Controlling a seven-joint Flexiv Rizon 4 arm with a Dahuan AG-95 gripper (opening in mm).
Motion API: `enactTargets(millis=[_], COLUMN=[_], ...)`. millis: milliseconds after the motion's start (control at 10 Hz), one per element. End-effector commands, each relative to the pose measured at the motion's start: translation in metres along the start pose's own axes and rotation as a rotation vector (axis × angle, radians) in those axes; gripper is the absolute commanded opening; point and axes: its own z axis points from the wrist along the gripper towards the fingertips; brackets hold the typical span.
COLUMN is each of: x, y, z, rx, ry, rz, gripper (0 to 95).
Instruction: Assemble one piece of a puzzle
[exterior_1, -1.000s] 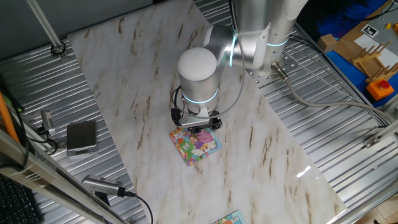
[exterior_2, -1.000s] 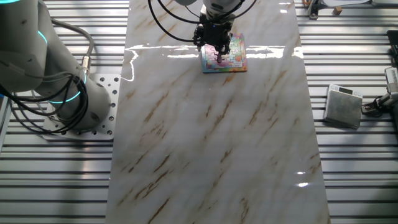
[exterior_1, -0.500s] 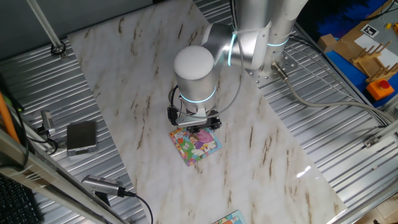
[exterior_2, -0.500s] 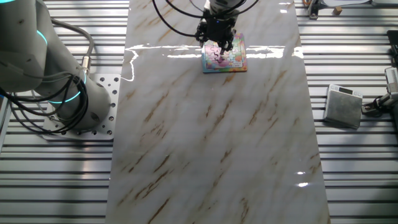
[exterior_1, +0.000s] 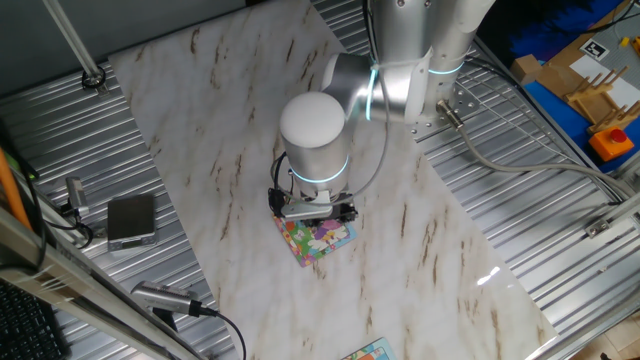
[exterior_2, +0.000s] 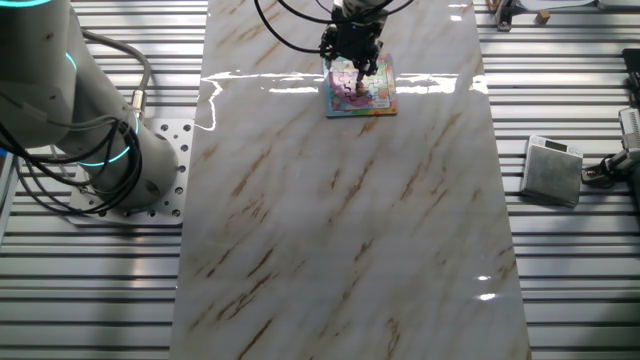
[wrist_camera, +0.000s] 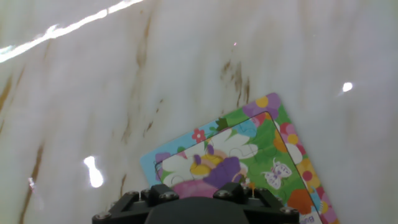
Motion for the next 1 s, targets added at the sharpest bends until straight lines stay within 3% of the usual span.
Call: enactTargets(millis=[100, 1000], x=[-0.0007, -0.0026], y=[0.0006, 0.0007], z=[-0.0007, 0.0019], rx=[-0.001, 0.004], ry=[0.000, 0.004], rz=[0.000, -0.001], gripper=[57.0, 57.0])
